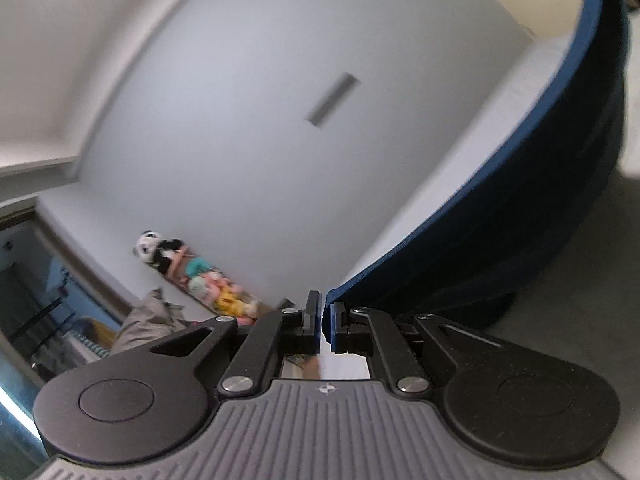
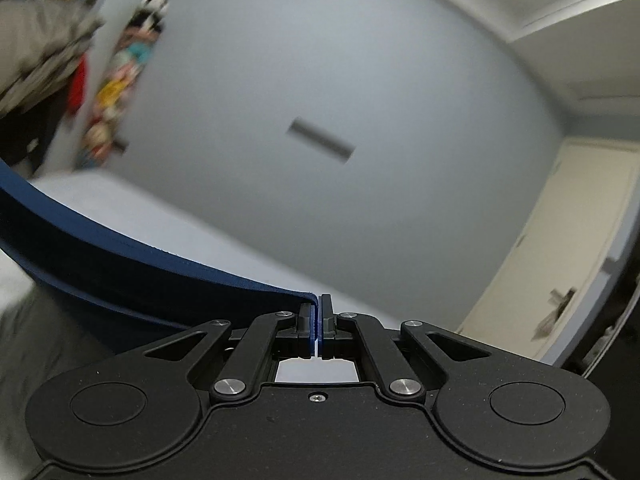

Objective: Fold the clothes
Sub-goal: 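Lower the held hem with both grippers, laying the navy polo flat on the bed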

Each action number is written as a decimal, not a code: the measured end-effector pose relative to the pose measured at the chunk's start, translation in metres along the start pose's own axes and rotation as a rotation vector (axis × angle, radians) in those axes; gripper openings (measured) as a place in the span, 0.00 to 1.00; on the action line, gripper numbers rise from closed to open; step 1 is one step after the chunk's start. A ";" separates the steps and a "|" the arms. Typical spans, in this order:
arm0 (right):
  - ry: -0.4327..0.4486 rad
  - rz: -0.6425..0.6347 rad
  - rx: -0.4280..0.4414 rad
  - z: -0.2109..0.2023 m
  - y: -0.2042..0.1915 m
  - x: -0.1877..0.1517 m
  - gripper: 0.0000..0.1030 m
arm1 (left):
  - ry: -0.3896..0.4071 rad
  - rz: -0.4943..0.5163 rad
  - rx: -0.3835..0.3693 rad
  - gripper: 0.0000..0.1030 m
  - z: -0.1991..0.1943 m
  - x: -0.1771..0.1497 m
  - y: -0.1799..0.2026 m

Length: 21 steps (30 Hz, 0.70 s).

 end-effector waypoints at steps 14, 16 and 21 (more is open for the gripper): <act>-0.419 -0.073 0.390 -0.050 -0.102 -0.148 0.00 | -0.225 0.165 -0.397 0.04 -0.002 -0.131 0.050; -0.474 -0.100 0.447 -0.055 -0.118 -0.166 0.00 | -0.251 0.204 -0.461 0.04 -0.017 -0.142 0.067; -0.589 -0.170 0.588 -0.067 -0.150 -0.206 0.00 | -0.309 0.285 -0.654 0.04 -0.039 -0.175 0.116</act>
Point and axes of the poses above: each gripper's, at about its wrist camera, not at the fingertips, and z roughly the way its jaws point, y to its right, x to its top, the point moved 4 cm from there along z, roughly the way its jaws point, and after that the axes turned 4 degrees about y, right-handed, at the moved point
